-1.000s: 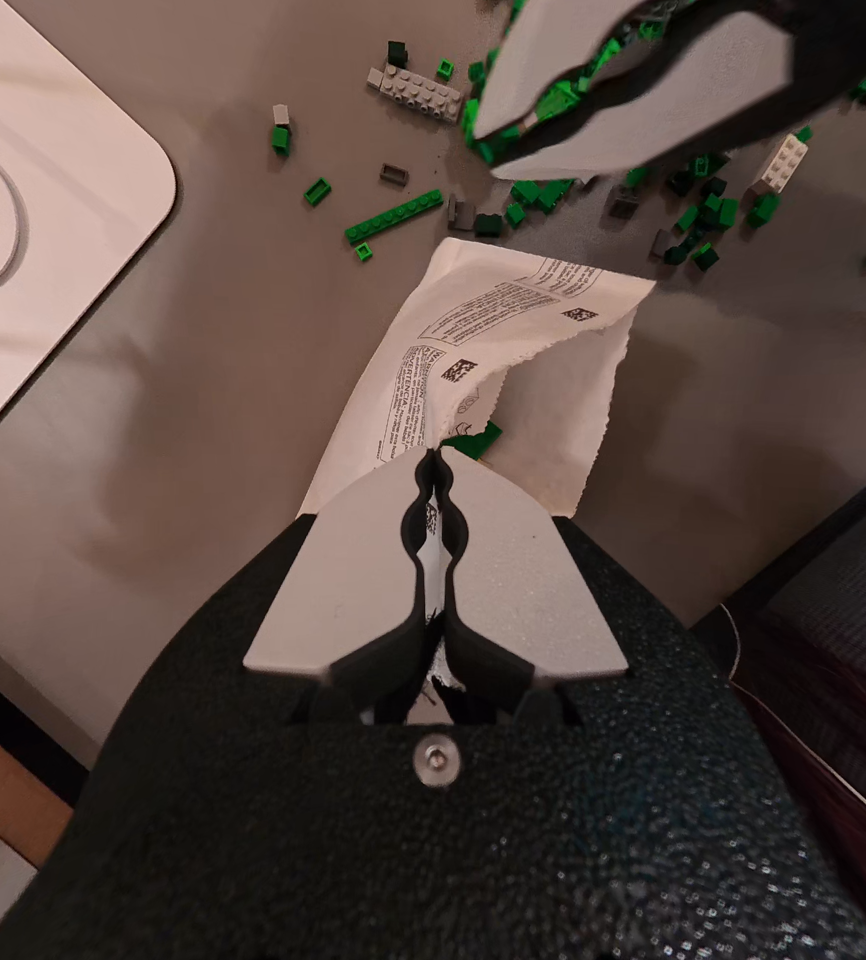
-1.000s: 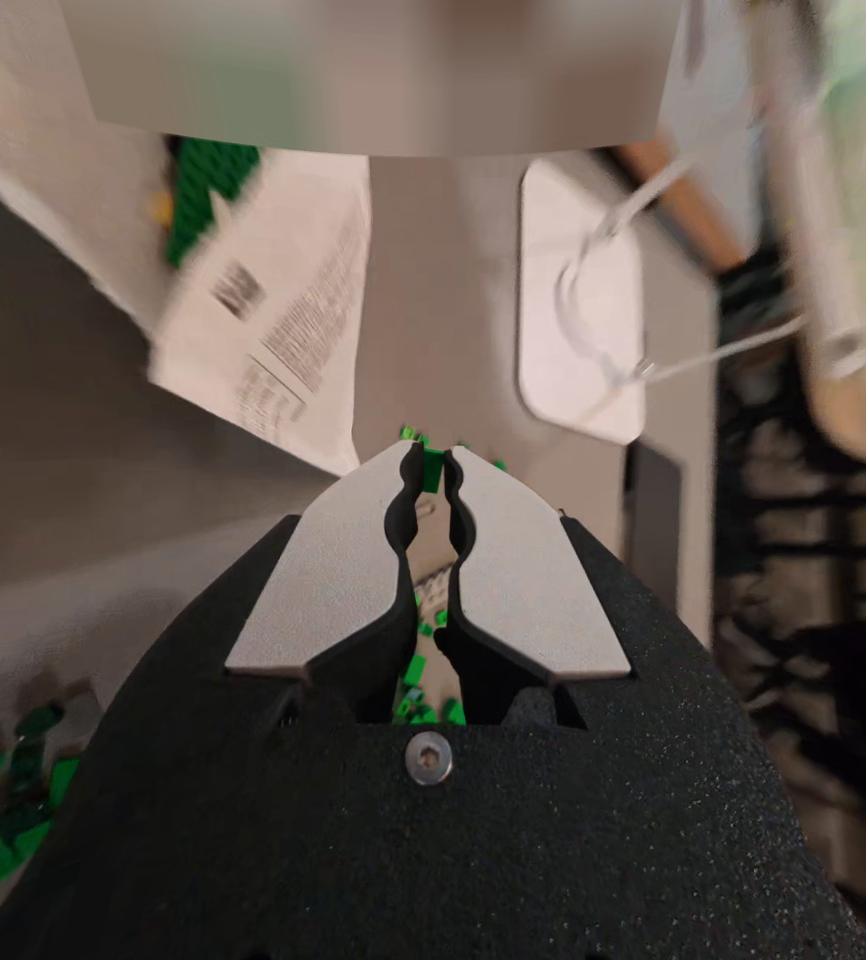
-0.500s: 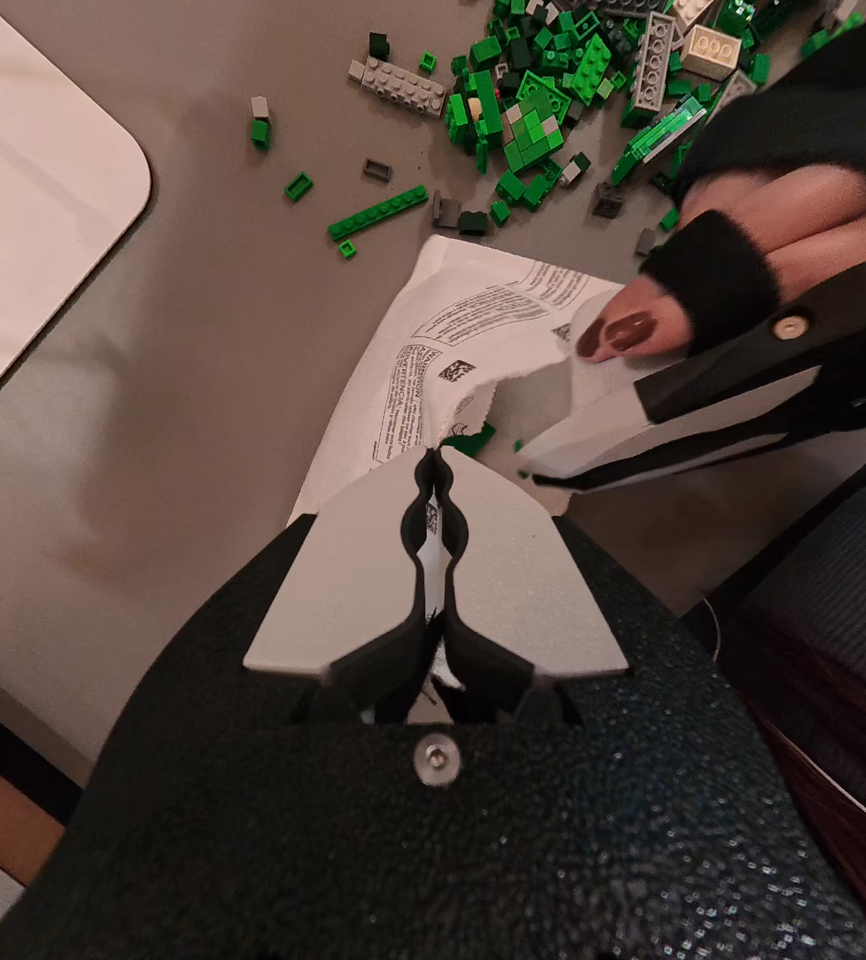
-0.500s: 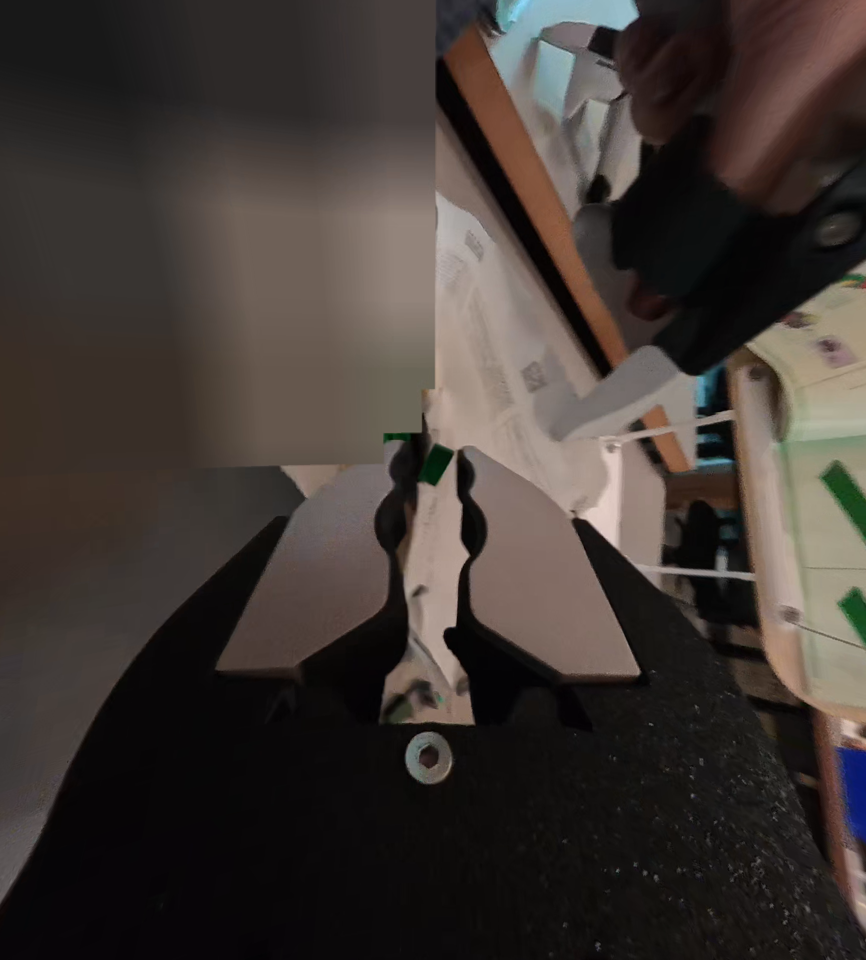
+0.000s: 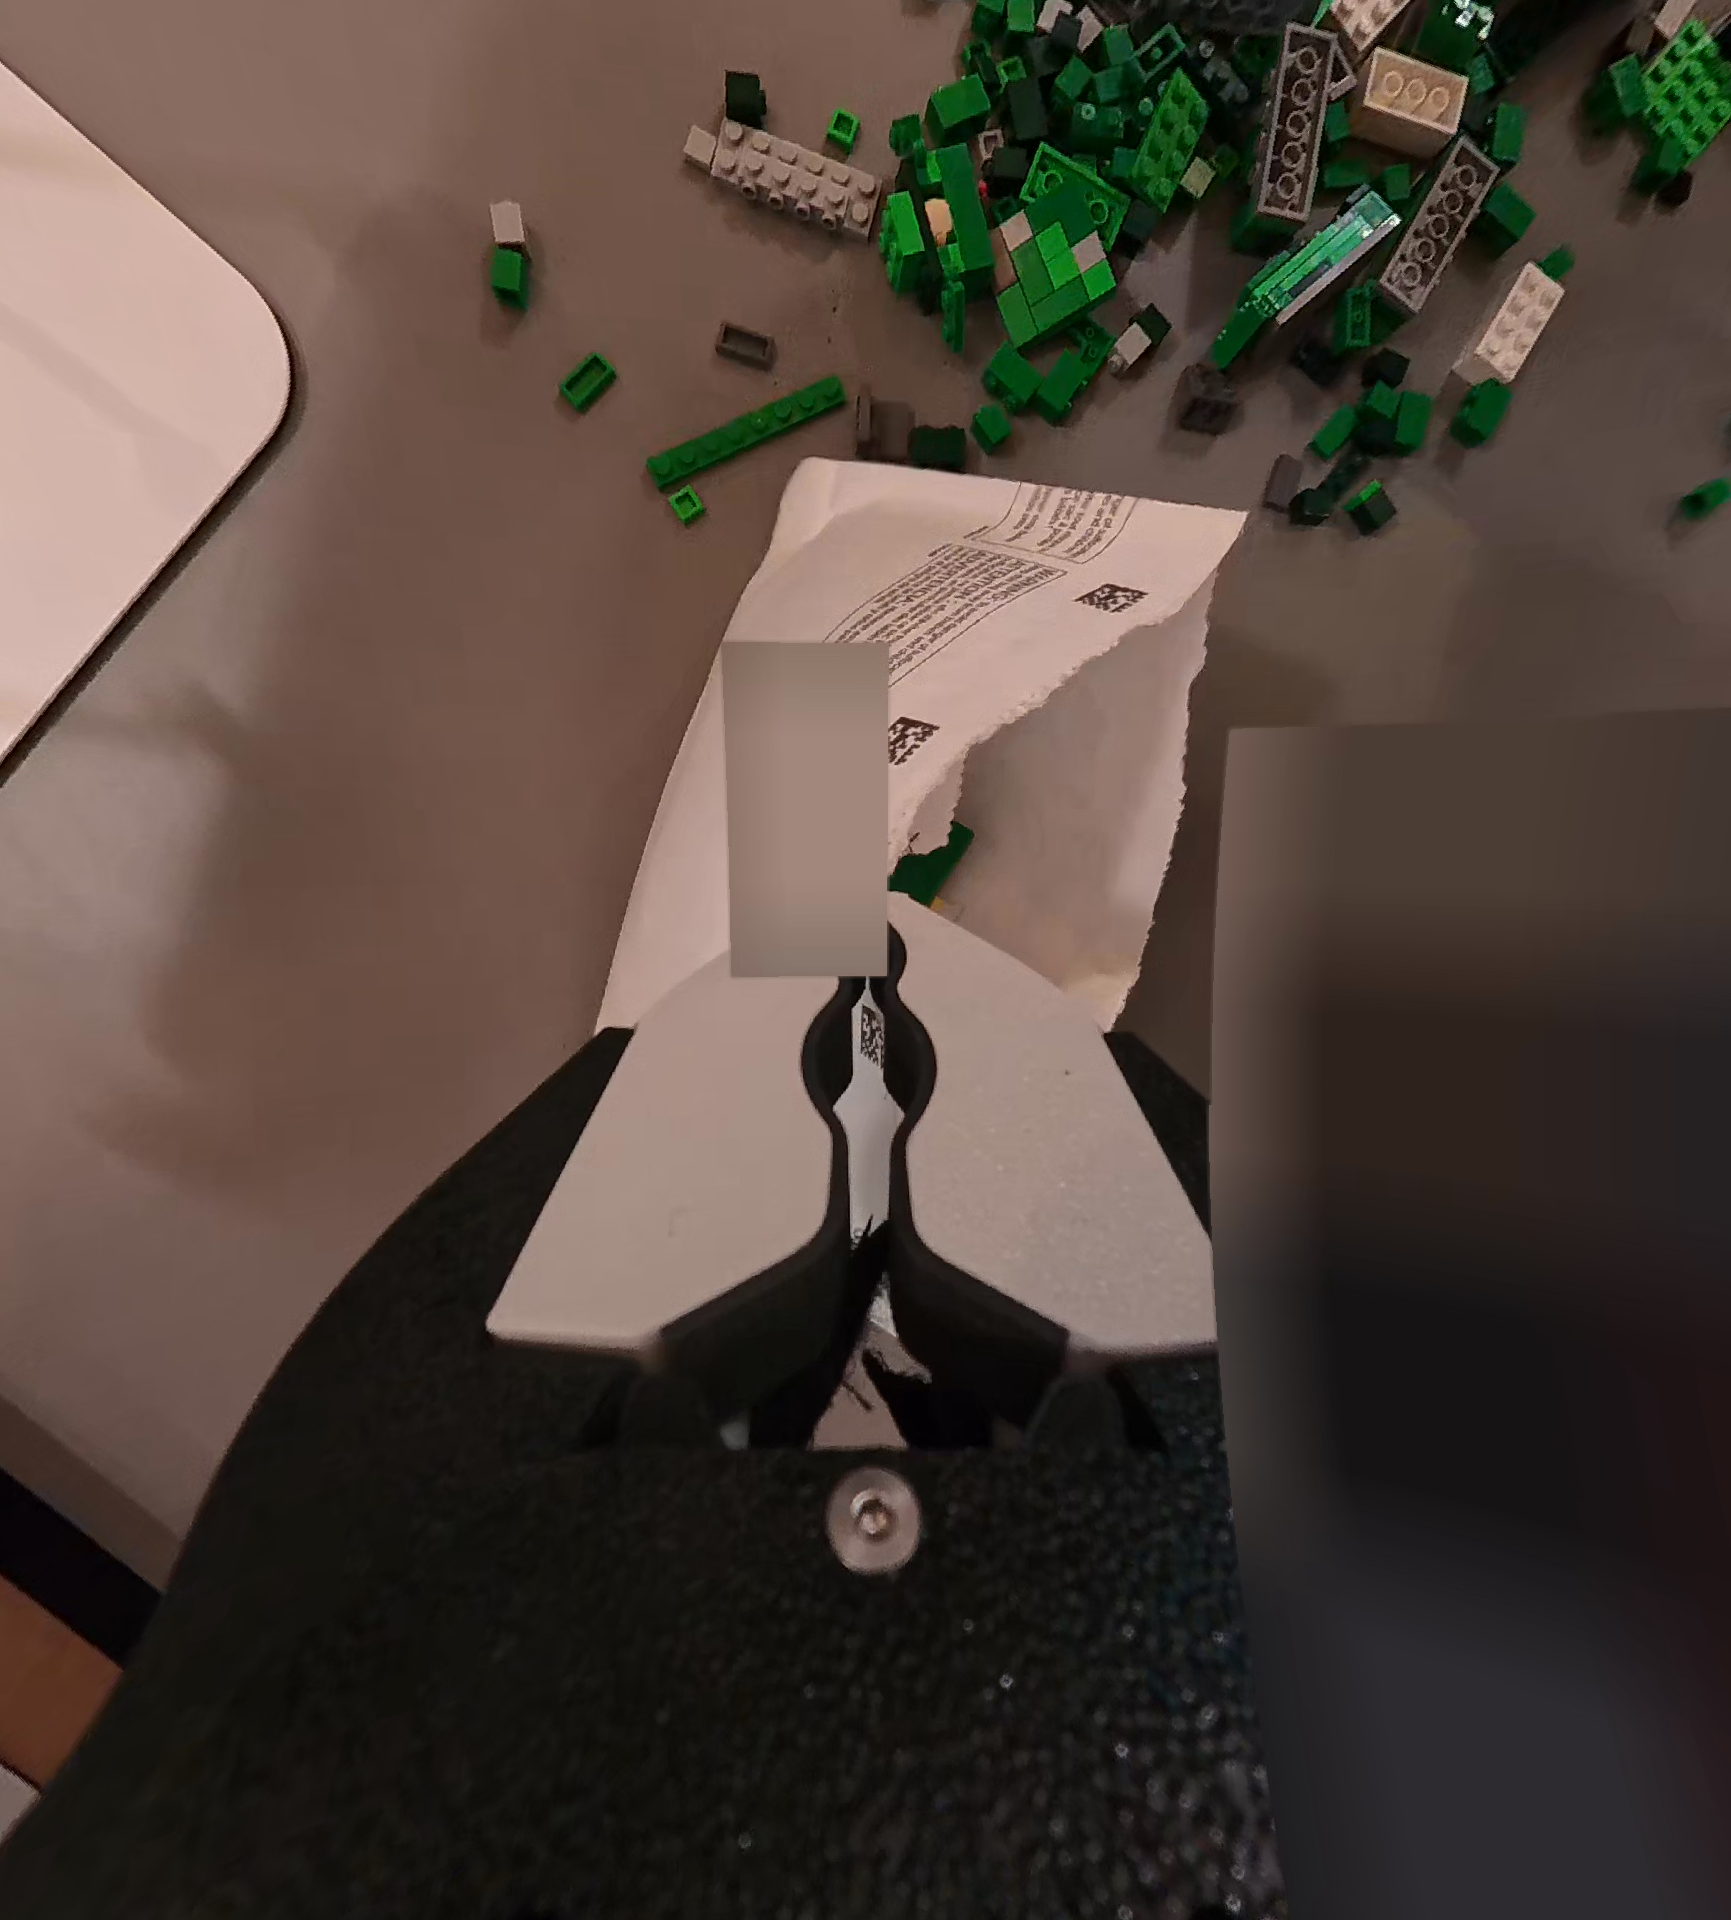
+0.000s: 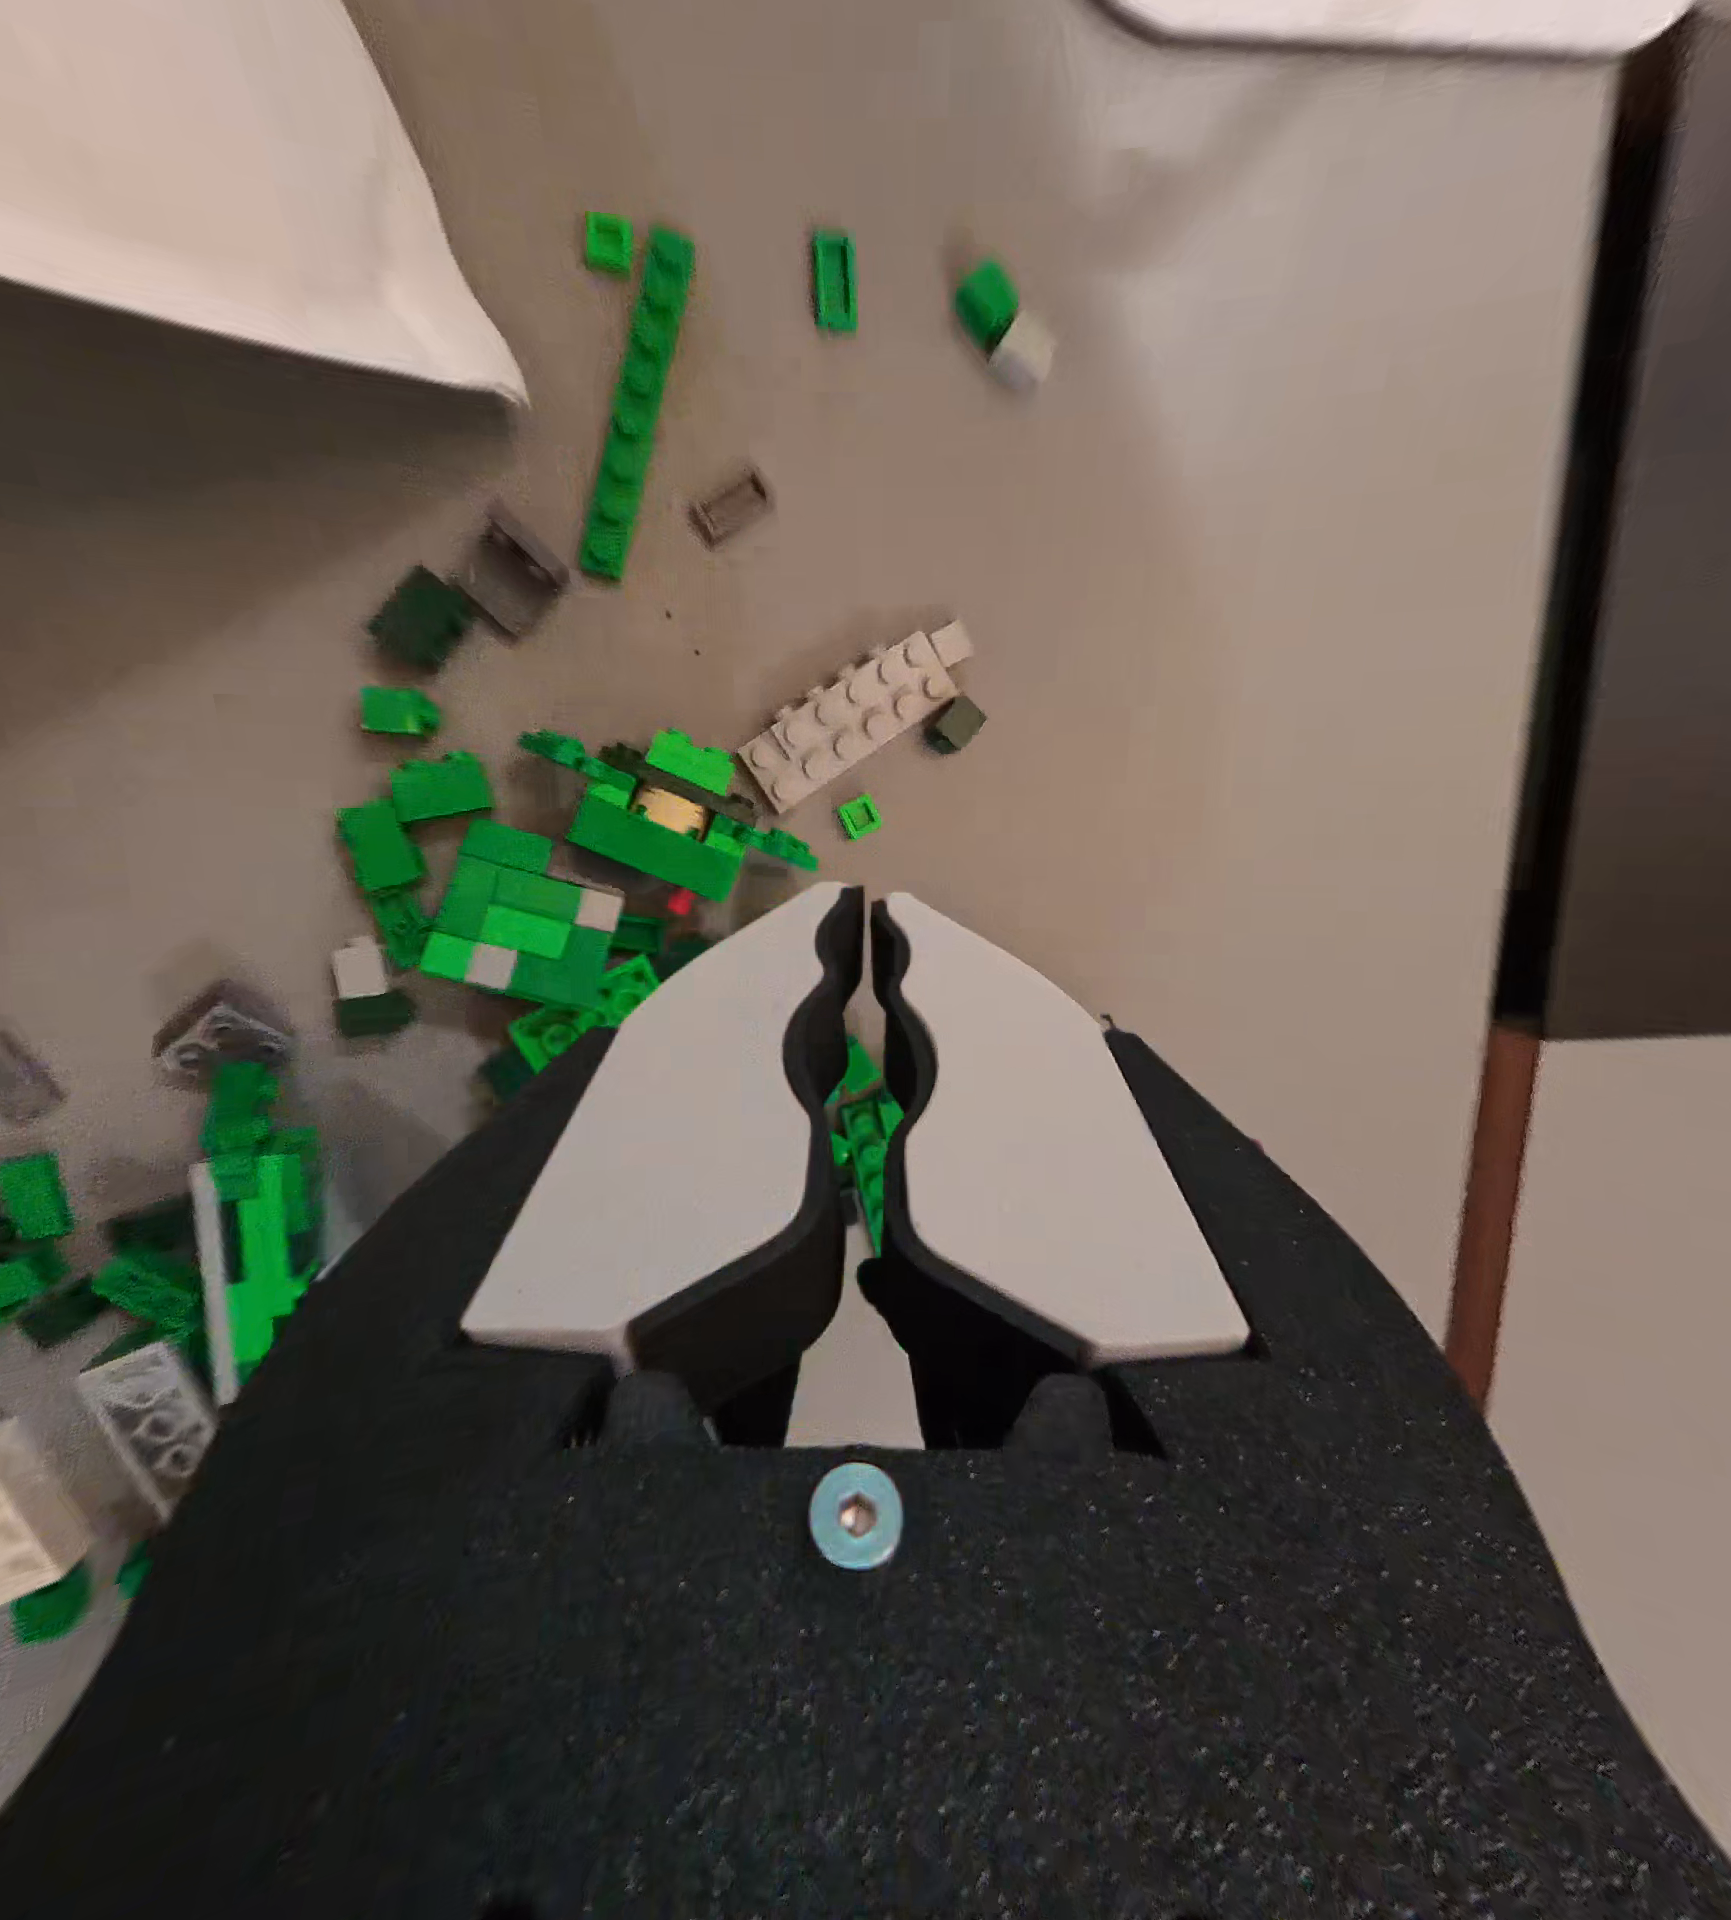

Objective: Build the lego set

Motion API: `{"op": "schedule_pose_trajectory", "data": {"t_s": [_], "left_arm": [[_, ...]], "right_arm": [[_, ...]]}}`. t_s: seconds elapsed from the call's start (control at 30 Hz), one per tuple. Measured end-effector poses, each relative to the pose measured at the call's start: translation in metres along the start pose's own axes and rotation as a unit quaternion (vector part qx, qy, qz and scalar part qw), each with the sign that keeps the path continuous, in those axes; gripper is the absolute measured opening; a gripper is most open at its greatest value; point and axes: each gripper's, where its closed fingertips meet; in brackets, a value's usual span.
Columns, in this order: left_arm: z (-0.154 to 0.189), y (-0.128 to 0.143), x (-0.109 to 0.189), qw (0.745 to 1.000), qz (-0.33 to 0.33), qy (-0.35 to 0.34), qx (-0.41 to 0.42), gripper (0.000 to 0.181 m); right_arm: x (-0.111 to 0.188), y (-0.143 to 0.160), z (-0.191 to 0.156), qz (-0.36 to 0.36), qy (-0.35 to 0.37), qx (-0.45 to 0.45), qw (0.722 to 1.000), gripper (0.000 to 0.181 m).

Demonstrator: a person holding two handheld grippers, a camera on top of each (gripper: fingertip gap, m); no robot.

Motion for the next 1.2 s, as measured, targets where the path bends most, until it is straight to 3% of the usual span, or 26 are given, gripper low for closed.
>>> {"op": "schedule_pose_trajectory", "data": {"t_s": [0.03, 0.27, 0.53, 0.6, 0.67, 0.77, 0.87, 1.0, 1.2], "left_arm": [[0.000, 0.000, 0.000, 1.000, 0.001, 0.000, 0.001, 0.000], [-0.001, 0.002, 0.002, 1.000, 0.003, 0.001, 0.004, 0.000], [-0.001, 0.001, 0.001, 1.000, 0.003, 0.005, 0.004, 0.000], [-0.001, 0.001, 0.001, 1.000, 0.003, 0.005, 0.004, 0.000], [-0.001, 0.001, 0.001, 1.000, 0.004, 0.003, 0.005, 0.000], [-0.002, 0.001, 0.001, 1.000, 0.003, 0.002, 0.010, 0.000], [-0.002, 0.000, 0.000, 1.000, 0.001, 0.004, 0.011, 0.000], [-0.001, 0.000, 0.000, 1.000, -0.002, 0.001, 0.010, 0.000], [-0.001, 0.001, 0.000, 1.000, -0.005, -0.003, 0.014, 0.000]], "right_arm": [[-0.008, 0.001, 0.001, -0.009, -0.016, 0.006, 1.000, 0.005], [-0.035, 0.002, 0.001, -0.043, -0.090, 0.057, 0.993, 0.013], [-0.035, 0.000, 0.000, -0.052, -0.110, 0.065, 0.990, 0.008], [-0.021, -0.013, -0.001, -0.022, -0.080, 0.081, 0.993, 0.008], [0.011, -0.050, -0.015, 0.067, -0.060, 0.092, 0.992, 0.007], [0.070, -0.108, -0.062, 0.198, -0.040, 0.154, 0.967, 0.007], [0.102, -0.147, -0.115, 0.257, -0.022, 0.233, 0.938, 0.007], [0.084, -0.169, -0.149, 0.196, 0.035, 0.327, 0.924, 0.007], [0.041, -0.174, -0.149, 0.083, 0.091, 0.389, 0.913, 0.010]]}}
Point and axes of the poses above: each gripper's, where its closed fingertips meet, x back along the fingers, y out of its underside, z = x × y across the jaws, and after that the axes turned 3 degrees about -z, right-handed
